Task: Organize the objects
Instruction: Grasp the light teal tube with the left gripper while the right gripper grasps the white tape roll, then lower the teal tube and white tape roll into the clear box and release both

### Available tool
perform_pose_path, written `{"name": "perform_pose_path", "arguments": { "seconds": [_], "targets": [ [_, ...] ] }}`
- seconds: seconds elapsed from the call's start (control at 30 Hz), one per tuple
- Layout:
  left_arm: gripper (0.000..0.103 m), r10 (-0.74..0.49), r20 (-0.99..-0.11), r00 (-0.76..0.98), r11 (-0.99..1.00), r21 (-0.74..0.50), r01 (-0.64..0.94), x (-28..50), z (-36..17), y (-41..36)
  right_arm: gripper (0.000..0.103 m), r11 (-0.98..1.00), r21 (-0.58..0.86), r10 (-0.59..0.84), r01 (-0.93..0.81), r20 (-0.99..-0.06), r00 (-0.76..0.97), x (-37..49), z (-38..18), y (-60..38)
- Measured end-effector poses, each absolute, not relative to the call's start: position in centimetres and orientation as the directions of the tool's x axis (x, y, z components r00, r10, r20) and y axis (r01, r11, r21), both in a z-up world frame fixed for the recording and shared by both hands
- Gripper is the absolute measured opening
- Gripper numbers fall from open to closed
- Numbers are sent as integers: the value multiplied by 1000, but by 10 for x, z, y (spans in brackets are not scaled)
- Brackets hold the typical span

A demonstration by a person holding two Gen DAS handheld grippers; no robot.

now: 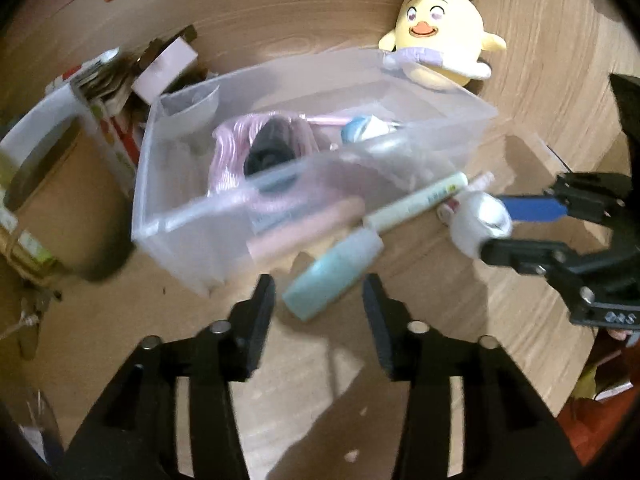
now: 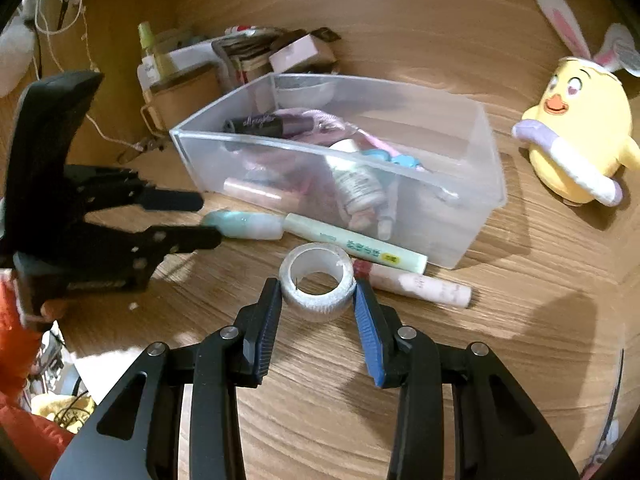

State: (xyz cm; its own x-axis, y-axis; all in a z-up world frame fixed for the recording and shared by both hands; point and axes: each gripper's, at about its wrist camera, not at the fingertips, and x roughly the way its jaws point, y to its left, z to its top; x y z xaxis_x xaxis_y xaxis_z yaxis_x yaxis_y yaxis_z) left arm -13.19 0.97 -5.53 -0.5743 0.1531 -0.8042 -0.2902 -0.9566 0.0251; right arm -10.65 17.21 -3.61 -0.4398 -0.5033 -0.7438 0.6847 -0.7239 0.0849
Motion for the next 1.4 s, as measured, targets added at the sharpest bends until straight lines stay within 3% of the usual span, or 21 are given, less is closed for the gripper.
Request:
{"name": "perform_pose_path", "arguments": {
  "seconds": [0.23,0.33,0.4,0.67,1.1,1.4],
  "targets": [
    [54,144,-824,-548,-938,61,-340,-145,-68,19,34,-735,110,-525,669,-716,-460,-106,-27,181],
    [40,147,-827,-543,-934,65,-352,-143,-73,24,34,-739,119,-530,664,-711,-462,-106,-26,183],
    [24,157,-826,-542,-932,57,-357,-140,-73,26,34,-741,119,-529,661,-710,-465,-107,-26,183],
    [24,125,-800,-586,-949,76,-306,-117,-69,36,34,-742,121,-542,659,-686,-485,-110,-17,186],
    [24,163,-645,-746,-975,9,-221,-100,11,26,34,-757,93,-565,646,-590,-577,-127,27,185],
    [24,160,-609,-777,-983,-23,-184,-128,39,22,34,-775,70,-556,628,-549,-624,-147,52,183]
  ]
}}
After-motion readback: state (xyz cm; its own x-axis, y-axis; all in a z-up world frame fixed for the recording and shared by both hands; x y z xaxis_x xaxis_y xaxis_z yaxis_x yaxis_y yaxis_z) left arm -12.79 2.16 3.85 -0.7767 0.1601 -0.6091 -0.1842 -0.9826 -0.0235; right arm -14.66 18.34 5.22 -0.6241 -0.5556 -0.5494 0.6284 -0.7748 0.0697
